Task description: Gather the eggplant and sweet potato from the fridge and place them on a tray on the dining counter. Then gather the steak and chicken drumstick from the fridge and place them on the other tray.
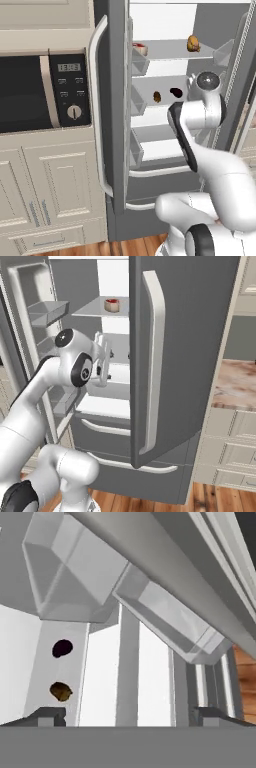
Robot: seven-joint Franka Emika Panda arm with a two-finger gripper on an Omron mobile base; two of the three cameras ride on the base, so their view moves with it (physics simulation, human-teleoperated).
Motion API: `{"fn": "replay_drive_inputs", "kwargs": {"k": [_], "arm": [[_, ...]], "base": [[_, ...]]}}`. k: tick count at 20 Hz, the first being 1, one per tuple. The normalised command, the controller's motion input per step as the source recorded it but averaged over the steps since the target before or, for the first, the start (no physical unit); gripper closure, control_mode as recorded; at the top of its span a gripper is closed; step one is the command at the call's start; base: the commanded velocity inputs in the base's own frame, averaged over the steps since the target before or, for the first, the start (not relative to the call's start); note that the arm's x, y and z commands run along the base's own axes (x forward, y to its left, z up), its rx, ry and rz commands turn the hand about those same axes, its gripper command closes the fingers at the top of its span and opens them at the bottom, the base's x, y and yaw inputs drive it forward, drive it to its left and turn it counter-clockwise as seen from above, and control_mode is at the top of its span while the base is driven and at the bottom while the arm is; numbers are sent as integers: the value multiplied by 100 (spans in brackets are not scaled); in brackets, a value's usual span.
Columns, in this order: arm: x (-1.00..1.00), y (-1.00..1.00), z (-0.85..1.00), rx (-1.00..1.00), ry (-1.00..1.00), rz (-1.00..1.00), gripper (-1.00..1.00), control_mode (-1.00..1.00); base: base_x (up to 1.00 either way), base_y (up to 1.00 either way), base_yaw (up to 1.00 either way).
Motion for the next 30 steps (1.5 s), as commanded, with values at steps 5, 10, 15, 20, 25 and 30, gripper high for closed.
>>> {"fn": "replay_drive_inputs", "kwargs": {"k": [5, 10, 15, 20, 25, 30], "arm": [[22, -38, 1, 6, -17, -20, -100, -100], [0, -70, 1, 3, -8, -13, -100, -100], [-1, -72, 7, 4, -8, -7, -100, -100], [-9, -40, 10, 3, -13, -8, -100, -100], [-19, -93, 0, 0, -3, -13, -100, -100], [-32, -100, 5, 1, 0, -16, -100, -100]], "base": [[0, 0, 0], [0, 0, 0], [0, 0, 0], [0, 0, 0], [0, 0, 0], [0, 0, 0]]}}
